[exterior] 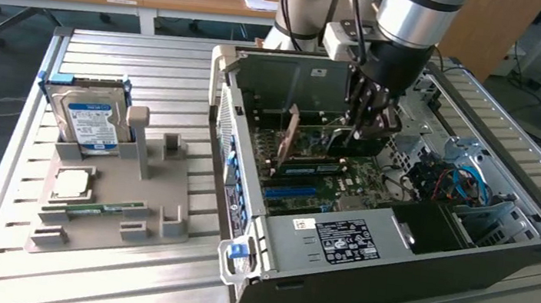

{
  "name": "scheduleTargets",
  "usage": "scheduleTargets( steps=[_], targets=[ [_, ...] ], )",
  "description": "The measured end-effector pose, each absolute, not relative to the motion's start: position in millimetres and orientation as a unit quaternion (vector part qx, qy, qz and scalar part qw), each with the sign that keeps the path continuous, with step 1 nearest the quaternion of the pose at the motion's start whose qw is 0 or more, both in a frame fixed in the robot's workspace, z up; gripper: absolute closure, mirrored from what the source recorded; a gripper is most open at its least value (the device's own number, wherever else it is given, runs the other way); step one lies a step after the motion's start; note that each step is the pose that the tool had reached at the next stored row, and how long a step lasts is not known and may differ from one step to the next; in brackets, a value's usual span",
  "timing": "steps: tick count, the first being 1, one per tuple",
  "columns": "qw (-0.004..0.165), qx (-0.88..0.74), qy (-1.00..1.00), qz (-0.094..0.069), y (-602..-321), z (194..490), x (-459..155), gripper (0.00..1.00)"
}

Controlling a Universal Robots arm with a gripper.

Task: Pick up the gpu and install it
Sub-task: 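Insert the gpu into the slot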

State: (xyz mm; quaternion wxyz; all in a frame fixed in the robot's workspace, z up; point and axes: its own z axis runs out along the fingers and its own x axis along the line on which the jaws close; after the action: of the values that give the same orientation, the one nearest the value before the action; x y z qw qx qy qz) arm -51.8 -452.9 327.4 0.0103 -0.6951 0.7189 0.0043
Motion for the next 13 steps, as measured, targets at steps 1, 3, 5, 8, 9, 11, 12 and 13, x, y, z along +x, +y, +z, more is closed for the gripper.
scheduleTargets(
  steps=[1,3,5,8,9,11,12,13],
  targets=[
    [0.01,-0.696,0.718,0.004,-453,327,-52,0.73],
    [0.01,-0.696,0.718,0.004,-453,327,-53,0.73],
    [0.01,-0.696,0.718,0.004,-453,326,-56,0.73],
    [0.01,-0.696,0.718,0.004,-453,324,-60,0.73],
    [0.01,-0.696,0.718,0.004,-453,323,-61,0.73],
    [0.01,-0.696,0.718,0.004,-453,321,-63,0.73],
    [0.01,-0.696,0.718,0.004,-453,320,-64,0.73],
    [0.01,-0.696,0.718,0.004,-453,319,-65,0.73]
  ],
)
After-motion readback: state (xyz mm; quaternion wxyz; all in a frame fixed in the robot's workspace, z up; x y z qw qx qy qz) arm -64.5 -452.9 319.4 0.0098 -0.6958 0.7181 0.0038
